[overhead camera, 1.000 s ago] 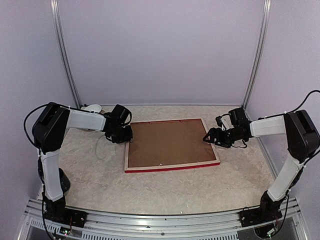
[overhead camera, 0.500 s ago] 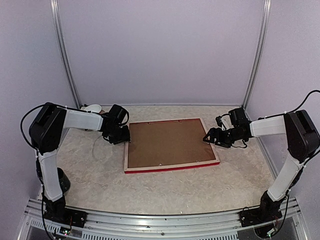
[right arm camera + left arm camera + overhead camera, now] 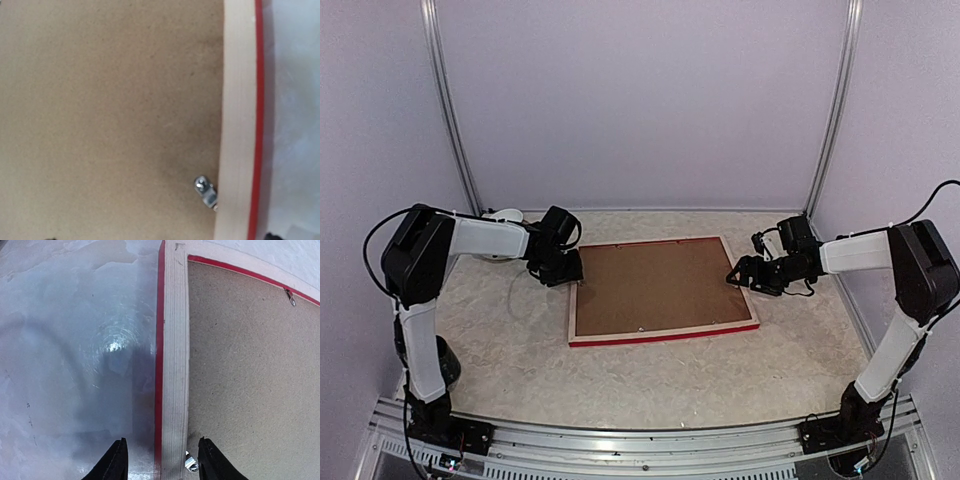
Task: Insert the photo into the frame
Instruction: Press the fastener onto the backboard.
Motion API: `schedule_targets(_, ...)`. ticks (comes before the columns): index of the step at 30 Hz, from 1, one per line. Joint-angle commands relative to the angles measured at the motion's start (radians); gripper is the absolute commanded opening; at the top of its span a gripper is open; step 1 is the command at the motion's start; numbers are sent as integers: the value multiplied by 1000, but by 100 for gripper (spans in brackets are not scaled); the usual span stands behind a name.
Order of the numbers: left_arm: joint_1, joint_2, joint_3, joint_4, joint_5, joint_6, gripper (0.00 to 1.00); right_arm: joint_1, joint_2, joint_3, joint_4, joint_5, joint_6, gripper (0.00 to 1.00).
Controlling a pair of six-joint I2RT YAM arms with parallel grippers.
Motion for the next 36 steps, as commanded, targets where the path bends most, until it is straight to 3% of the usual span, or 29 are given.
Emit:
schedule_targets(1,-14,44,35,-32,-9,21,48,8,6,24,-7,4,-7,89)
schedule_targets(9,-17,73,52,-57,-24,19,46,8,10,25,-7,1,-9,89)
schedule_targets(20,-19,54,43,-68,-54,12,16,8,14,23,-4,1,-10,89)
schedule_targets(25,-20,40,35,-53,-45,11,12,8,12,26,-6,2,-10,89)
schedule_targets(27,-20,32,28,-36,-32,13,14,8,11,26,-6,3,-10,89)
schedule_targets(33,-22,13,42,-37,-22,19,33,8,10,18,-2,5,-7,89)
schedule_targets(36,-23,4,48,-40,-19,21,34,8,10,13,0,5,-5,89)
